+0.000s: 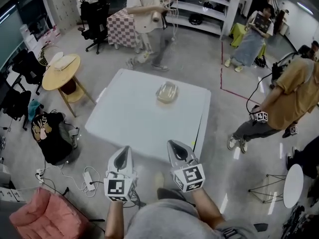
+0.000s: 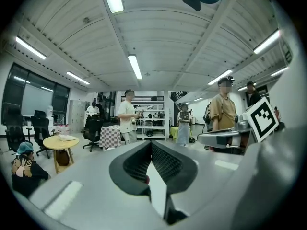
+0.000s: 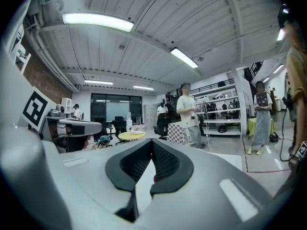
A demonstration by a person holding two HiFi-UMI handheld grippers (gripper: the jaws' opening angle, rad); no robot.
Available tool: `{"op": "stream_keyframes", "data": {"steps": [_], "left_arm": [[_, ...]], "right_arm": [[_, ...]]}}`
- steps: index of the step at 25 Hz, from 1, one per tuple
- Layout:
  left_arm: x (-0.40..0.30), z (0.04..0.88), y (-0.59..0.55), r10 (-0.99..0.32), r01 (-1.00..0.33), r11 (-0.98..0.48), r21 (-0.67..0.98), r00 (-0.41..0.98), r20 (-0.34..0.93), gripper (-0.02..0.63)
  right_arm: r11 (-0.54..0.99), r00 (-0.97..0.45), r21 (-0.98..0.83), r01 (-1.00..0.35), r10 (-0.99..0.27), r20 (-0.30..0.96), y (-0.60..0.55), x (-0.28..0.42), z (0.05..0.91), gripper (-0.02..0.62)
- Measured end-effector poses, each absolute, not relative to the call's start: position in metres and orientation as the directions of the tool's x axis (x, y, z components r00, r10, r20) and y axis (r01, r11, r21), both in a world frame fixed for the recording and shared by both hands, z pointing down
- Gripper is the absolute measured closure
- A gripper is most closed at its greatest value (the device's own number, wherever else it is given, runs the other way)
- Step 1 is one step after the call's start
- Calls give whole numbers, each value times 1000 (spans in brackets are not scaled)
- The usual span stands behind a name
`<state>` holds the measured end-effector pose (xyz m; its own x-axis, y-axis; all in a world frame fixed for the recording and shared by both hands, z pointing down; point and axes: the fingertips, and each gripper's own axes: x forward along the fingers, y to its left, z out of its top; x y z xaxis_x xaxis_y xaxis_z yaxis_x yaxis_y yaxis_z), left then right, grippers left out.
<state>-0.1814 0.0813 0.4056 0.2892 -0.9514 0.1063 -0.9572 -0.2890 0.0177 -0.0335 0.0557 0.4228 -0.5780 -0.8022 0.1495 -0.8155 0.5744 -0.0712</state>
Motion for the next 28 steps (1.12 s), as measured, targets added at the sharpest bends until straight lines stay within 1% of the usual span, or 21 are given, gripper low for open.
{"op": "stream_keyframes", "data": {"steps": [12, 28], "left_arm": [[-166, 417, -31, -919, -929, -369, 11, 366, 143, 595], [-150, 427, -99, -889, -903, -429, 5, 424, 172, 595]], "right_arm": [[497, -508, -104, -861, -846, 162, -47, -15, 435, 592], [431, -449, -129, -893, -875, 183, -104, 3, 451, 592]]}}
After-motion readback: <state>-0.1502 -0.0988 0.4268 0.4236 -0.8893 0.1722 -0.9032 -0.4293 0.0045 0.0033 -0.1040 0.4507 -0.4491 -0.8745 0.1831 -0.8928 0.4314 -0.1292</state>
